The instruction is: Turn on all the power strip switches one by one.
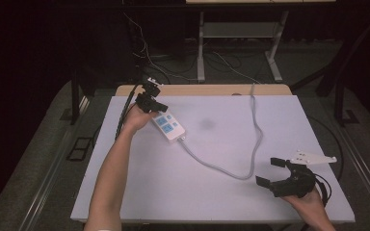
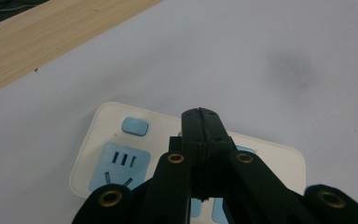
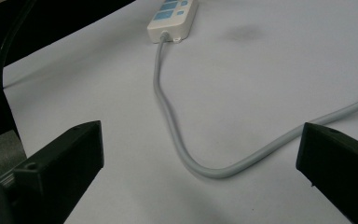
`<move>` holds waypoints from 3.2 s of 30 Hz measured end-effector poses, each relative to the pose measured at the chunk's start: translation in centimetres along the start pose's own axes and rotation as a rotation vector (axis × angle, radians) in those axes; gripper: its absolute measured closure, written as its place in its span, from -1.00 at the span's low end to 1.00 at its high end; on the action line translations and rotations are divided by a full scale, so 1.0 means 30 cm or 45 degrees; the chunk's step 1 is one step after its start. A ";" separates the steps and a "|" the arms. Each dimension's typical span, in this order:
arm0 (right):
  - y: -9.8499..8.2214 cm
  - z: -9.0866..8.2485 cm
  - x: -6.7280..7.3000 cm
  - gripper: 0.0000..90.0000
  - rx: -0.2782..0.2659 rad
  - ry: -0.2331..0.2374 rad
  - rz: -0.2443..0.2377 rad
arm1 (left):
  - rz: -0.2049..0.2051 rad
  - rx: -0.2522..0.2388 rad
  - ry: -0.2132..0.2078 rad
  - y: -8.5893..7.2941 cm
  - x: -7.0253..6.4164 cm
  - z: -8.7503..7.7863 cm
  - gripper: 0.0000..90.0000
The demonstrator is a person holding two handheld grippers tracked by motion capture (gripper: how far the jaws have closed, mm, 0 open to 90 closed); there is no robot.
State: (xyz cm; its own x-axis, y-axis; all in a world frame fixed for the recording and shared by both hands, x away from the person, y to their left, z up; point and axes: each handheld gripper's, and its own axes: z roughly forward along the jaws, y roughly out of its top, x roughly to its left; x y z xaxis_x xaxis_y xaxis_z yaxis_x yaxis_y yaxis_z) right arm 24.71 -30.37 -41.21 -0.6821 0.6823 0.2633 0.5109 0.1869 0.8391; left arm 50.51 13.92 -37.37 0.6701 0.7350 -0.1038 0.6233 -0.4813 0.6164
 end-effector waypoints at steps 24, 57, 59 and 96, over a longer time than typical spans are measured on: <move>-0.001 -0.001 0.002 -0.99 0.002 -0.007 -0.003 | 0.014 0.034 0.026 -0.027 -0.010 0.097 0.99; -0.003 -0.004 0.007 -0.99 -0.001 -0.009 -0.015 | -0.119 0.023 -0.041 -0.051 0.010 0.123 1.00; -0.002 -0.003 0.005 -0.99 -0.002 -0.010 -0.011 | -0.126 0.008 -0.033 -0.056 0.007 0.123 1.00; -0.009 0.001 -0.003 -0.99 -0.002 -0.041 0.004 | -0.118 -0.138 0.092 -0.039 0.054 0.024 0.99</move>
State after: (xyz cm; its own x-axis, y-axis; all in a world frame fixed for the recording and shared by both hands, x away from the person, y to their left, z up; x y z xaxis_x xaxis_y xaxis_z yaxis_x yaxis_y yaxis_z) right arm 24.66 -30.44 -41.47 -0.6631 0.7053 0.2505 0.5124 0.1838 0.8389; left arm 51.15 15.33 -38.82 0.5782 0.8084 -0.1101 0.6317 -0.3581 0.6876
